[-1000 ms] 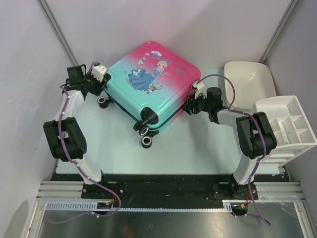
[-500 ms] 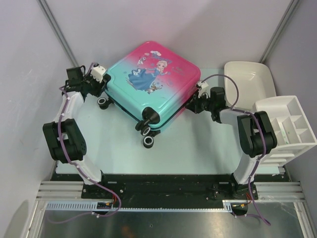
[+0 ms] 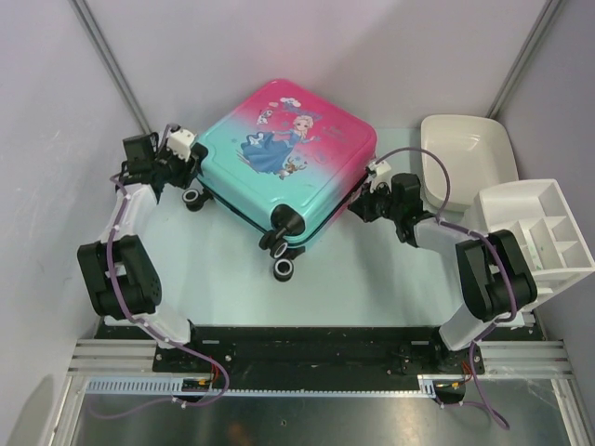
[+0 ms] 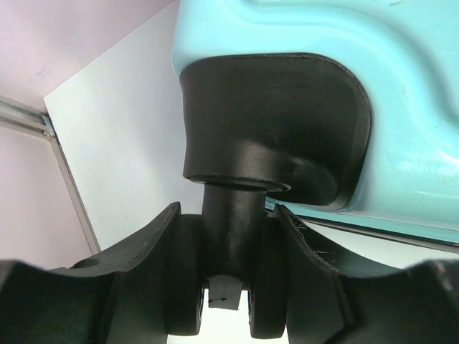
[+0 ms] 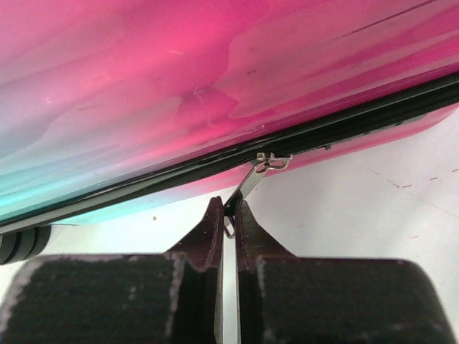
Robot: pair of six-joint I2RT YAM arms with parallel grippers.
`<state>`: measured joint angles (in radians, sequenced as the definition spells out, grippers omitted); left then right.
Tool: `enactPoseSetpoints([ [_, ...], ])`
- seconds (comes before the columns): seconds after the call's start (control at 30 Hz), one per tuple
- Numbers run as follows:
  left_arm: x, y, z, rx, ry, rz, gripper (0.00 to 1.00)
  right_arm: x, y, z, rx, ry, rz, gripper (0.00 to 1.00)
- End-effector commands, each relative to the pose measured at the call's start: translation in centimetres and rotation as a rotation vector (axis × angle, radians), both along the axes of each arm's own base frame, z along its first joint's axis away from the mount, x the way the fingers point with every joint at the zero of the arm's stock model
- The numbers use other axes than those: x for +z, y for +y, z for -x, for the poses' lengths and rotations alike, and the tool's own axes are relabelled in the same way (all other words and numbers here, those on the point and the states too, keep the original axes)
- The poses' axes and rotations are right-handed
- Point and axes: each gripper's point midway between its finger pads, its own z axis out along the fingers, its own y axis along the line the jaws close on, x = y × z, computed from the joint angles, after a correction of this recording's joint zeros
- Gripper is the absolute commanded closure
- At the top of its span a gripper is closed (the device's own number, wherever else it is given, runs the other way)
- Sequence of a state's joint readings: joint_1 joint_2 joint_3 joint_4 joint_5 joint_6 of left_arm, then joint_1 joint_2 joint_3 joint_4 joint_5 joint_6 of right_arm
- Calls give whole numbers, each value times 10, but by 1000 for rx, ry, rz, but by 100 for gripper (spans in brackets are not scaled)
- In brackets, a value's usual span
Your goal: Open, take out, and arrange the luggage
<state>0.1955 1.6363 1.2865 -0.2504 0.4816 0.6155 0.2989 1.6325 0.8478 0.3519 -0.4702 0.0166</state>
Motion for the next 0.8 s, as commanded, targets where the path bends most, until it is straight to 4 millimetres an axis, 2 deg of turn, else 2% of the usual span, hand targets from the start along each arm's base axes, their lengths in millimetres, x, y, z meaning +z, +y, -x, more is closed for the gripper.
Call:
enactPoseSetpoints([
  [0.0, -30, -27, 47, 46, 188, 180, 100, -4, 39, 54, 125, 101, -46, 100],
  [0.13, -34, -28, 52, 60, 193, 194, 100, -4, 43, 67, 135, 153, -92, 100],
  [0.23, -32, -29, 51, 70, 189, 211, 100, 1, 58, 91, 205, 224, -175, 100],
  [0.3, -32, -30, 50, 82, 194, 228, 100, 1, 72, 114, 267, 275, -211, 100],
  [0.33, -32, -30, 51, 90, 197, 238, 100, 7, 80, 121, 292, 267, -234, 100],
  [0.4, -32, -32, 52, 101, 204, 263, 100, 4, 88, 140, 319, 310, -256, 100],
  [0.43, -31, -33, 53, 105, 201, 268, 100, 8, 98, 153, 360, 298, -265, 100],
  [0.5, -35, -33, 57, 126, 213, 285, 100, 17, 105, 167, 391, 266, -277, 100],
  [0.53, -36, -34, 58, 129, 214, 292, 100, 15, 111, 183, 421, 261, -271, 100],
  [0.57, -34, -34, 59, 133, 207, 296, 100, 22, 114, 188, 426, 226, -275, 100],
  [0.63, -38, -35, 62, 152, 216, 318, 100, 21, 123, 209, 456, 187, -262, 100],
  [0.7, -41, -38, 66, 162, 226, 343, 100, 28, 129, 220, 468, 96, -254, 100],
  [0.73, -41, -40, 67, 165, 227, 349, 100, 28, 131, 216, 417, 34, -241, 100],
  [0.77, -42, -41, 67, 168, 224, 356, 100, 30, 141, 230, 445, -6, -234, 100],
])
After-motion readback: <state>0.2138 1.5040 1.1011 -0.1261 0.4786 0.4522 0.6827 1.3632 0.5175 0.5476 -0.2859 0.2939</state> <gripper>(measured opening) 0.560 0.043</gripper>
